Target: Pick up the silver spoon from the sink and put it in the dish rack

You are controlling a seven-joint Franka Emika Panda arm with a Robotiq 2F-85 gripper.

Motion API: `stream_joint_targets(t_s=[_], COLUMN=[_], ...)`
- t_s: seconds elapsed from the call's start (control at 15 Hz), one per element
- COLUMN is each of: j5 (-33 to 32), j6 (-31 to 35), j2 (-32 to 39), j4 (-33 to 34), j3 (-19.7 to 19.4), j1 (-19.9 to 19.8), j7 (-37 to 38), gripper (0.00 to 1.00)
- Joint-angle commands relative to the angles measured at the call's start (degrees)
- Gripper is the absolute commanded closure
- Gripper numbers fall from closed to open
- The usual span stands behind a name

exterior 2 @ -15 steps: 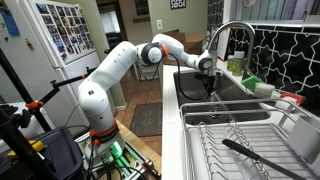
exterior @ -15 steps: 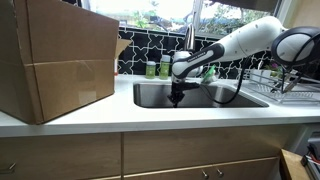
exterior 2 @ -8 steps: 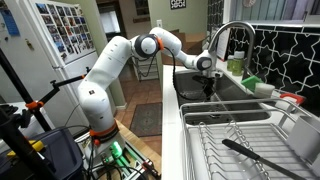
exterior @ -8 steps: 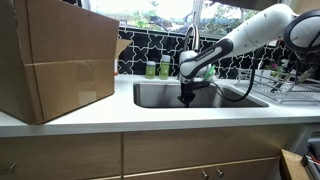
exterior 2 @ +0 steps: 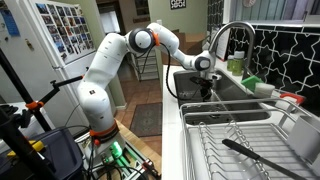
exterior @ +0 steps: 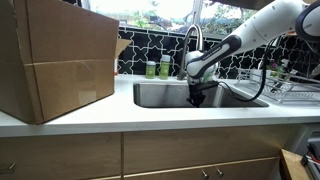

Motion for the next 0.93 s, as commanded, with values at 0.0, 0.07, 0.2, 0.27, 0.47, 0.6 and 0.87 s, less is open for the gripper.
stream_joint_targets(t_s=[0.0,0.07,0.2,0.27,0.47,0.6,0.87], j5=[2.1,2.9,4.3,4.3,3.3,2.5,0.2], j6=[-2.6,-2.9,-3.0,-2.3,-2.6,-2.9,-3.7], j2=[-2.2,-2.2,-2.6,-2.9,-3.8,-3.9,-5.2], j4=[-2.3,-2.1,-2.1,-2.1,-2.1,-1.5,-1.6], j3=[2.2,3.0,3.9,3.7,3.4,3.5,2.6], j1=[-0.9,-1.2,-1.3,-1.1,-0.2,0.5,2.5], j7=[-1.4,-2.3,-2.7,-1.8,-1.1,-0.8,1.8], gripper=[0.96,0.96,0.95,0.95,0.95,0.95,0.95])
